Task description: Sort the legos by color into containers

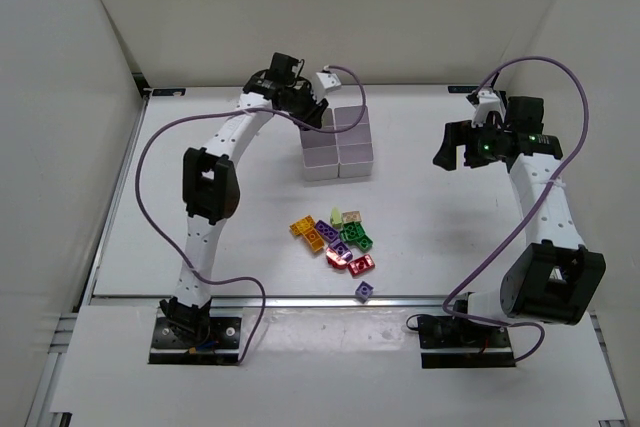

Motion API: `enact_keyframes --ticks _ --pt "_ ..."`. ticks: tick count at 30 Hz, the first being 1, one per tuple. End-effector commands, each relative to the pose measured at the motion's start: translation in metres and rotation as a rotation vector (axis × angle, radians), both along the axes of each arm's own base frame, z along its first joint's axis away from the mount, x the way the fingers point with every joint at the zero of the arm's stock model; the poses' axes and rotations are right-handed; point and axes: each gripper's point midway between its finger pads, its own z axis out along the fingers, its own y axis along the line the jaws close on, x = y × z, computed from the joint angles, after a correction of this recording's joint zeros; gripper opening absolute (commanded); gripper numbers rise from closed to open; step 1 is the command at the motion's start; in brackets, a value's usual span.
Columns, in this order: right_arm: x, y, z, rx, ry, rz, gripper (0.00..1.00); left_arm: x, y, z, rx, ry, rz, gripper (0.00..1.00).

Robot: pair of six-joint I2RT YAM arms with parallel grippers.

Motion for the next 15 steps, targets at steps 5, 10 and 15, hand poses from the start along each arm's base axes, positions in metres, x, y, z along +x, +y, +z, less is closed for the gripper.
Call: enact_keyframes --ticks 5,10,15 --pt "0.011 -0.003 0.016 -0.013 -0.064 0.005 0.99 0.007 -0.003 0.021 0.011 -0.055 0.022 0.13" --pt "0.010 -0.001 0.015 -0.006 -0.062 0.014 0.99 0.014 -0.001 0.013 0.034 -0.065 0.033 0.25" --pt "0.009 0.000 0.012 -0.005 -0.055 0.023 0.99 0.014 -0.002 0.011 0.037 -0.064 0.032 0.59"
